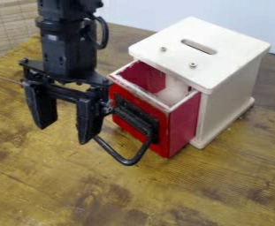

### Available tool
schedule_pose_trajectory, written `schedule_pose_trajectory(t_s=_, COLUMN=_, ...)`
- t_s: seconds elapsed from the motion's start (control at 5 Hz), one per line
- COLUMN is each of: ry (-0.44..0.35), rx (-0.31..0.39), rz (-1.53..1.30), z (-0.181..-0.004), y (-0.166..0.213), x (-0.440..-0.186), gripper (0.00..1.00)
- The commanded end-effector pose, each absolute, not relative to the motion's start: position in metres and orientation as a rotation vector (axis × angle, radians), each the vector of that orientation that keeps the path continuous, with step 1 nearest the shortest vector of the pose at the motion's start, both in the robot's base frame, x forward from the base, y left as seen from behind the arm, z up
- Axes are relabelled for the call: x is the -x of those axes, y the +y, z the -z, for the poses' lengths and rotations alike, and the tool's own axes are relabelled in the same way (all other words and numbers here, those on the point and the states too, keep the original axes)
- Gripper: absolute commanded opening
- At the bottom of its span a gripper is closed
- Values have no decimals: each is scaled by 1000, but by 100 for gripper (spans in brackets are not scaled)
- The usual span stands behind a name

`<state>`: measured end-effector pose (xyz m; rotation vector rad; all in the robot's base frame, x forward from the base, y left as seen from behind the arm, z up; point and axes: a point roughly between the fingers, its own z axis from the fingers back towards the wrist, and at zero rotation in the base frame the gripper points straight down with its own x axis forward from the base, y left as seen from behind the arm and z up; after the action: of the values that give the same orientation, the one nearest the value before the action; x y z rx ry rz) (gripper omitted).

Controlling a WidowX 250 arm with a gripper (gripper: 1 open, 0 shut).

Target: Close the drawer

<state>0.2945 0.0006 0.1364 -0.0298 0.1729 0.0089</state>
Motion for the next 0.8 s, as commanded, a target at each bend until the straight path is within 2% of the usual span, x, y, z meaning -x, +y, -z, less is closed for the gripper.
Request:
schedule_pose_trajectory(t_s=0.0, ry=111, rx=35, rz=2, z=-155, y=8, x=-304, gripper=100)
schedule_pose_trajectory(t_s=0.4, ry=119, rx=47, rz=-51, z=-157, y=15, x=-298, gripper=100)
schedule_pose_trajectory(t_s=0.6, ry=128, rx=43, rz=-43, z=-155, y=19, x=-304, gripper=100)
